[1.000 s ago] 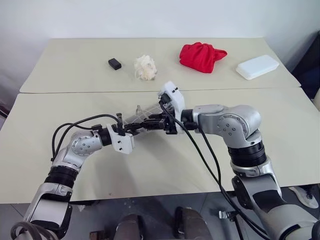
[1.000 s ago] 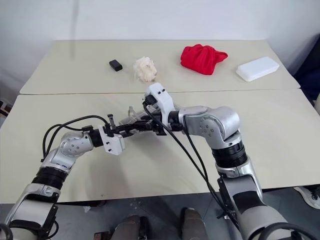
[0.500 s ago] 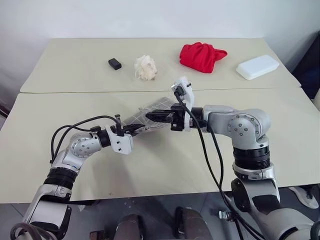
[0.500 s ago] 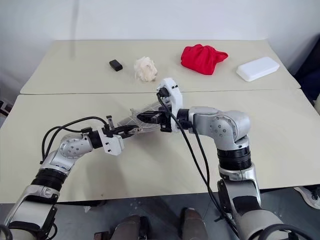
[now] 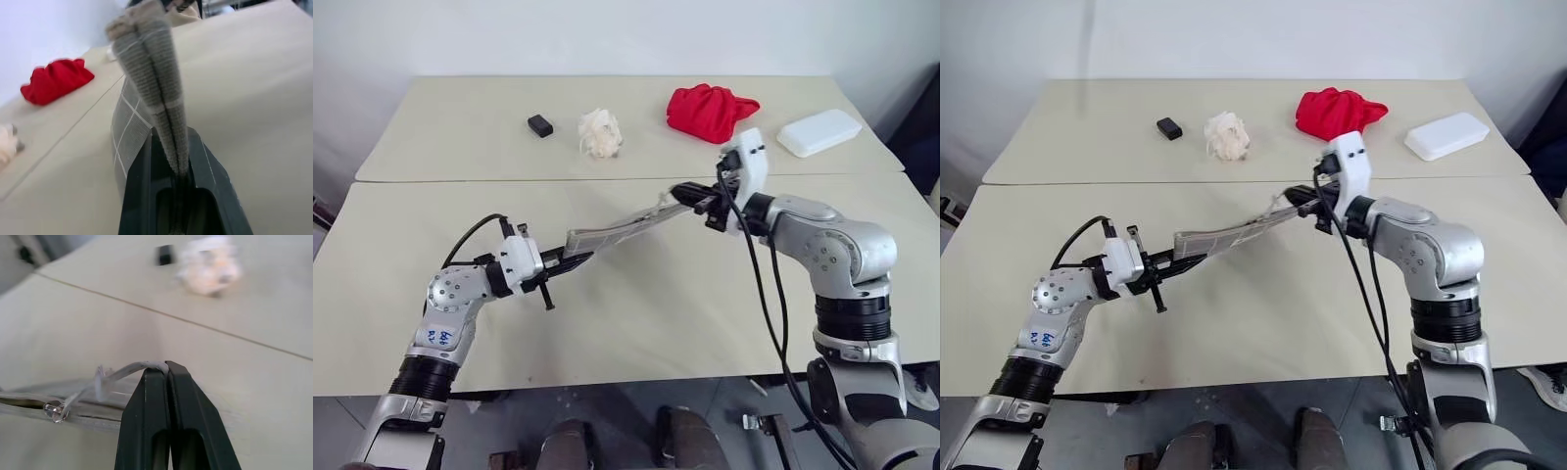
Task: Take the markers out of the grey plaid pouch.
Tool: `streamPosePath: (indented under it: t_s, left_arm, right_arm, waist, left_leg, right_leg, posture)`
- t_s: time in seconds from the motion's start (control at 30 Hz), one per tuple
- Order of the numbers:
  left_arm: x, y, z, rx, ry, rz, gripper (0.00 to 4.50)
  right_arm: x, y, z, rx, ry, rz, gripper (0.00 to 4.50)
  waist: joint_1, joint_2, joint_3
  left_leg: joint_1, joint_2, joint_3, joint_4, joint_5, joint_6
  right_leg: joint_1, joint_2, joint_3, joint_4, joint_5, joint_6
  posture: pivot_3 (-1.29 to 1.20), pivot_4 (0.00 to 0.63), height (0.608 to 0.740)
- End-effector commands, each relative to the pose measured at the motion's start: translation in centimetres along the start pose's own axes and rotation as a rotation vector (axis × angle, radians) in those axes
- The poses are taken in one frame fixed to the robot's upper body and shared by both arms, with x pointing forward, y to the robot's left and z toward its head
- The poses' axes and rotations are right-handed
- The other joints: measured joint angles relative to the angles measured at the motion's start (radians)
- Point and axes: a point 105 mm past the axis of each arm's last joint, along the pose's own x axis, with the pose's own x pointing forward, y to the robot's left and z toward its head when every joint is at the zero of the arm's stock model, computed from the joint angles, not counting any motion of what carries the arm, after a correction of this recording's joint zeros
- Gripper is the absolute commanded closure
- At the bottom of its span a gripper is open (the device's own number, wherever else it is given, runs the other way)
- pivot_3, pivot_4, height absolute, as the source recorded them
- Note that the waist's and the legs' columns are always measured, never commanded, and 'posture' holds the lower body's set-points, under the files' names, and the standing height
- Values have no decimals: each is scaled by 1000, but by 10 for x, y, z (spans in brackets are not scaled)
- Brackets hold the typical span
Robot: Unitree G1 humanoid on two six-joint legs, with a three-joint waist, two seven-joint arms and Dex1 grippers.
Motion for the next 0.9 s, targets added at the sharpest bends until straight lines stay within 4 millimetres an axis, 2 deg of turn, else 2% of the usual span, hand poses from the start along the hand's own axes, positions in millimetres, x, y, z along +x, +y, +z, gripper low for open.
streamPosePath:
  t_s: [0.03, 0.17, 0.27, 0.33, 0.53, 0.63, 0.73, 0.9]
  left_arm:
    - [-4, 4, 14, -139, -59, 15, 4500]
    - [-10, -8, 19, -322, -54, -69, 4500]
    - [-19, -22, 23, -503, -44, -151, 4500]
    - [-21, -24, 24, -538, -36, -169, 4500]
    - [-20, -22, 25, -591, -42, -185, 4500]
    - [-16, -19, 24, -582, -47, -189, 4500]
    - [-12, -18, 26, -582, -61, -192, 4500]
    - [-7, -19, 28, -594, -71, -219, 4500]
  right_arm:
    - [-17, -19, 12, -113, -55, -109, 4481]
    - [-34, -40, 8, -108, -56, -192, 4481]
    - [-54, -65, 3, -129, -45, -296, 4481]
    - [-60, -72, 2, -135, -50, -315, 4481]
    - [-59, -62, 7, -137, -115, -199, 4481]
    - [-58, -33, 12, -13, -146, 12, 4481]
    - [-65, -13, 20, -5, -171, 173, 3822]
    - [-68, -15, 27, 23, -198, 190, 2146]
  waist:
    - [0, 0, 0]
    - [0, 0, 0]
    - [0, 0, 0]
    - [0, 0, 0]
    - [0, 0, 0]
    - [2, 0, 0]
    - [5, 0, 0]
    - [4, 0, 0]
  left_leg:
    - [0, 0, 0, 0, 0, 0]
    - [0, 0, 0, 0, 0, 0]
    - [1, 0, 0, -1, 0, 0]
    - [2, 0, 0, -1, 0, 0]
    - [2, 0, 1, -1, 0, -1]
    - [2, 0, 1, -1, 0, -1]
    - [2, 0, 1, -1, 0, -1]
    - [3, 0, 1, 0, 0, -1]
  right_leg:
    - [0, 0, 0, 0, 0, 0]
    - [0, 0, 0, 0, 0, 0]
    - [0, 1, 1, 0, 0, 0]
    - [0, 1, 2, 0, 0, 0]
    - [1, 1, 3, 0, 0, 0]
    - [1, 1, 3, 0, 0, 0]
    - [1, 1, 3, 0, 0, 0]
    - [2, 1, 3, 0, 0, 0]
  posture:
    - [0, 150, 740]
    - [0, 150, 740]
    - [0, 150, 740]
    - [0, 150, 740]
    - [0, 150, 740]
    - [0, 150, 740]
    - [0, 150, 740]
    - [0, 150, 740]
